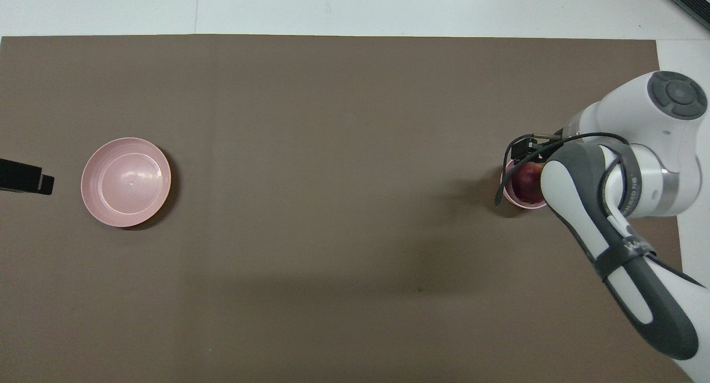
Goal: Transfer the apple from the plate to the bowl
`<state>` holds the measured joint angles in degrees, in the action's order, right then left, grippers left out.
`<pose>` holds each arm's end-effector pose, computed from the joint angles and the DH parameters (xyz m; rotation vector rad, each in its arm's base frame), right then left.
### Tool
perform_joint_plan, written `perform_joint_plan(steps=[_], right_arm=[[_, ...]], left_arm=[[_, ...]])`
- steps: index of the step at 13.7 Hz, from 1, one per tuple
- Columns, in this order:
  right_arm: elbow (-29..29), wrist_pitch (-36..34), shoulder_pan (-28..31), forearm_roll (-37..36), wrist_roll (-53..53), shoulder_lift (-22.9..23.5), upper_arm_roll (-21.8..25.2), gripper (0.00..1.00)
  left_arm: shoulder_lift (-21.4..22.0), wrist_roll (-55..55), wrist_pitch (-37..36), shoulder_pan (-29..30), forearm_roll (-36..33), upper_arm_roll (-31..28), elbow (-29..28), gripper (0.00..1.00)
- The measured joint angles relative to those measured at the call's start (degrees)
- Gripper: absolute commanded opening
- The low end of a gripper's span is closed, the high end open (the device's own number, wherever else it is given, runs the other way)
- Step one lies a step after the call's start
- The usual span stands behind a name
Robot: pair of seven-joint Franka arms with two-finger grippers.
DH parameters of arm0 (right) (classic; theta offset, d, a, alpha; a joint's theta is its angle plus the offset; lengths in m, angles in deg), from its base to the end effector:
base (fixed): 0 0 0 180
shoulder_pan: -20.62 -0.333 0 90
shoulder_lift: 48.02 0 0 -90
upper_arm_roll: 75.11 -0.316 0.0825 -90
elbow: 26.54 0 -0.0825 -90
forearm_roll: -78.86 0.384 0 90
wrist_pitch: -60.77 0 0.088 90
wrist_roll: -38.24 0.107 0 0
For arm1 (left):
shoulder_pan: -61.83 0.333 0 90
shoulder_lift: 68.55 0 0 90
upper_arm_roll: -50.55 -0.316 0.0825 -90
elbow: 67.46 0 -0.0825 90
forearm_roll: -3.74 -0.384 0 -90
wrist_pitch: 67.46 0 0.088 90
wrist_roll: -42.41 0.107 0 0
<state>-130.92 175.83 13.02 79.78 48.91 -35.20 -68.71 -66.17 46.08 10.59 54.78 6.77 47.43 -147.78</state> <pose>0.6134 0.0174 0.4112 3.1158 -0.2655 -0.0542 0.5142 -0.0410 0.7064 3.0796 -0.2216 0.0027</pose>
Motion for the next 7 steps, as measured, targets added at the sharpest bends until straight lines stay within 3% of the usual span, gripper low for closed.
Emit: perform_joint_plan(steps=[7], right_arm=[[4.97, -19.46, -0.74, -2.59, -1.68, -15.64, -0.32, 1.00]], left_arm=[[0.00, 0.00, 0.00, 0.05, 0.00, -0.40, 0.00, 1.00]])
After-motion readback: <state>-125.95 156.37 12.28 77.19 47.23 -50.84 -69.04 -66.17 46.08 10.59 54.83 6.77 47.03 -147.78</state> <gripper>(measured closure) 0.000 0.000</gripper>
